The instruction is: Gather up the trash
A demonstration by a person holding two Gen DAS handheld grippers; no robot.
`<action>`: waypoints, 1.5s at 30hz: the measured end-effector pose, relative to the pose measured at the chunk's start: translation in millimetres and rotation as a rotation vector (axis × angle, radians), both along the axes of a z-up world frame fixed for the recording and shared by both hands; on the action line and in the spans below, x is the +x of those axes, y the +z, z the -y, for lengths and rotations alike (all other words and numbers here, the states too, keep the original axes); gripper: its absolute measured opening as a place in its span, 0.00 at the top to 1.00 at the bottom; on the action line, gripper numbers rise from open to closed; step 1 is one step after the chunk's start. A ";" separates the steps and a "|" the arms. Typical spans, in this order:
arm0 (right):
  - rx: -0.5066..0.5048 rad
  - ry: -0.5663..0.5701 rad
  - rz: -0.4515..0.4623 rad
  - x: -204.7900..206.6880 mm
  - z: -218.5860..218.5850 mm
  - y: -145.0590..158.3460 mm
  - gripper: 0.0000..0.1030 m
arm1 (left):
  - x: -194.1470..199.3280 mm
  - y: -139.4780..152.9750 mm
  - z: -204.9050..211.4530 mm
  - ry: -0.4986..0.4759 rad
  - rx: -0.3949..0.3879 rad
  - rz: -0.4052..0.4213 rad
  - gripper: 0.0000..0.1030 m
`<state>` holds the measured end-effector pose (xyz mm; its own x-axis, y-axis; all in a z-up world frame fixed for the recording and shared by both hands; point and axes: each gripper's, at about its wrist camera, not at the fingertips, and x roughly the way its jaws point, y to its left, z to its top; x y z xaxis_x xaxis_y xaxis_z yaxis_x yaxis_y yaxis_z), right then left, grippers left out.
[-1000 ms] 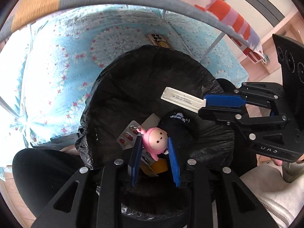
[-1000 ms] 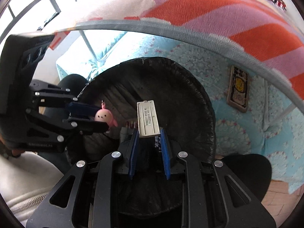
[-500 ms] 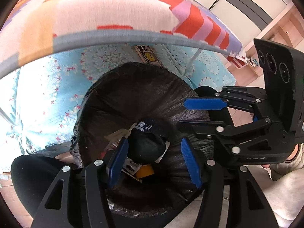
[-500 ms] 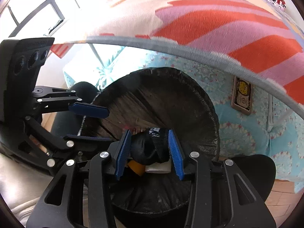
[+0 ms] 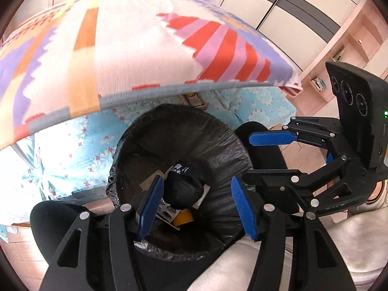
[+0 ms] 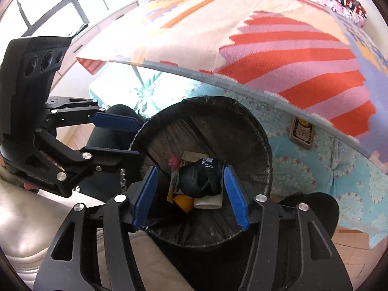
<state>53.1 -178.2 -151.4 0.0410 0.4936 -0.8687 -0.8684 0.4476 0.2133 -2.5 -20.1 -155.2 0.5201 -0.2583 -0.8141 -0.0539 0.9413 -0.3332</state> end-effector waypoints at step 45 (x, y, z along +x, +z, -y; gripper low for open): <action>0.047 -0.003 0.016 -29.2 30.3 50.5 0.20 | -40.4 62.0 25.1 0.029 0.060 0.078 0.08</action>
<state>23.9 -208.5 -100.9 0.0562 0.5334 -0.8440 -0.8704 0.4402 0.2203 -42.9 -45.1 -93.1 0.5891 -0.1944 -0.7843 -0.0576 0.9581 -0.2807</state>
